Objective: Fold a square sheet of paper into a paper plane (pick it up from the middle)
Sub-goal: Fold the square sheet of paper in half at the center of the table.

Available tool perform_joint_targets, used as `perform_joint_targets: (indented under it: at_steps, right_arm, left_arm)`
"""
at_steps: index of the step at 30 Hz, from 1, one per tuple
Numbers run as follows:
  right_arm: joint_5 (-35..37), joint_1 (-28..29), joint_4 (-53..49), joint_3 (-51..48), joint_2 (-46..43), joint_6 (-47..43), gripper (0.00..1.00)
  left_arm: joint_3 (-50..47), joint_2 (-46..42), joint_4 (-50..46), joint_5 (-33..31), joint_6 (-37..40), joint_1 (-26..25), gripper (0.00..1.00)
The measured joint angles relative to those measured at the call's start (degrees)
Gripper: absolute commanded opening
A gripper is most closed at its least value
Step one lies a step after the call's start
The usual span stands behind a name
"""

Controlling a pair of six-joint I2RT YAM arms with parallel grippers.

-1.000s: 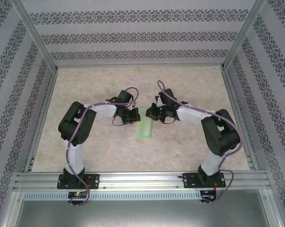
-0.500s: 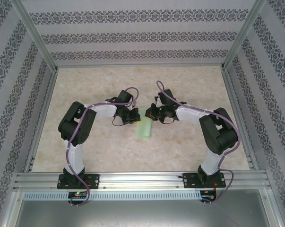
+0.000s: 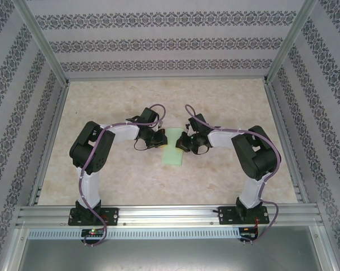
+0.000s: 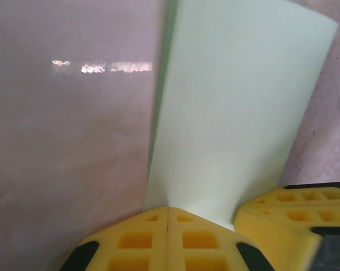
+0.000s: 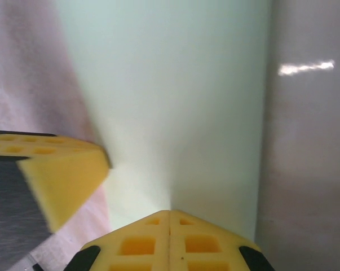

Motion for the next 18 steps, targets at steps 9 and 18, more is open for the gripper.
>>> perform_joint_targets:
  at_steps: [9, 18]
  right_arm:
    - [-0.6, -0.3, 1.4, -0.7, 0.0, -1.2, 0.06]
    - [-2.3, -0.3, 0.5, -0.8, -6.7, -1.9, 0.07]
  left_arm:
    - [0.0, 0.0, 0.0, 0.0, 0.4, 0.0, 0.00]
    - [0.0, 0.0, 0.0, 0.0, 0.4, 0.0, 0.00]
